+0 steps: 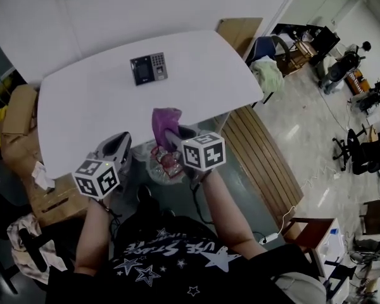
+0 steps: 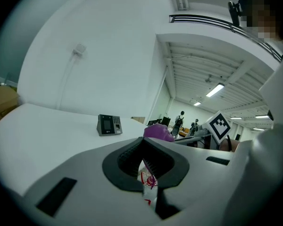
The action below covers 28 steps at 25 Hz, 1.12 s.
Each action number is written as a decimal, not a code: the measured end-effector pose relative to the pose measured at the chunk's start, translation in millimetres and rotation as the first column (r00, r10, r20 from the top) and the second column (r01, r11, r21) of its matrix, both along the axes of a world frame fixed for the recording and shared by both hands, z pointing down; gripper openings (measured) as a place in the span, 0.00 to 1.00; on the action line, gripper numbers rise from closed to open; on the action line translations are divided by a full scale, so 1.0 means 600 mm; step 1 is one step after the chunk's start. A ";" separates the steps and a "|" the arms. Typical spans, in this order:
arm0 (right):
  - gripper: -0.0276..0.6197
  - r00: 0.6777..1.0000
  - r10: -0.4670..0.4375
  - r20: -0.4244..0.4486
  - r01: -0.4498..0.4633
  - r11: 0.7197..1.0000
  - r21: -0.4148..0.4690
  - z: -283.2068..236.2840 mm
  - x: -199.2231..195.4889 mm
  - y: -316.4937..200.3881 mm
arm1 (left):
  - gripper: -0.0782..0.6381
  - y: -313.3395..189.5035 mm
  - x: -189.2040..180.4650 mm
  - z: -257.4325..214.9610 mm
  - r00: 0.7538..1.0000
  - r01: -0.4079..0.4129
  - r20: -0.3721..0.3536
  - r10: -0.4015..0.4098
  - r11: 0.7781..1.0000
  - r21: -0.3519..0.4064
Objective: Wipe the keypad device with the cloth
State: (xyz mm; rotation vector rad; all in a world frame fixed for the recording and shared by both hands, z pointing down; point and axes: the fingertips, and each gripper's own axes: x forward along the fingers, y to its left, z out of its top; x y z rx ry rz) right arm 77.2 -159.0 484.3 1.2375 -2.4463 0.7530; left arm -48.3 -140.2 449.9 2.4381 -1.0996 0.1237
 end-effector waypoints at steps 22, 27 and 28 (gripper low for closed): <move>0.19 0.998 -0.052 0.044 0.051 0.999 0.015 -0.004 0.013 0.120 | 0.12 0.139 0.024 -0.021 0.998 0.054 0.027 -0.055 0.998 0.037; 0.19 0.999 -0.032 0.036 0.031 0.999 0.011 -0.003 0.006 0.119 | 0.12 0.138 0.021 -0.017 0.999 0.021 0.032 -0.023 0.999 0.043; 0.19 0.999 -0.027 0.034 0.027 1.000 0.011 -0.004 0.002 0.121 | 0.12 0.139 0.017 -0.018 0.999 0.015 0.031 -0.016 0.999 0.044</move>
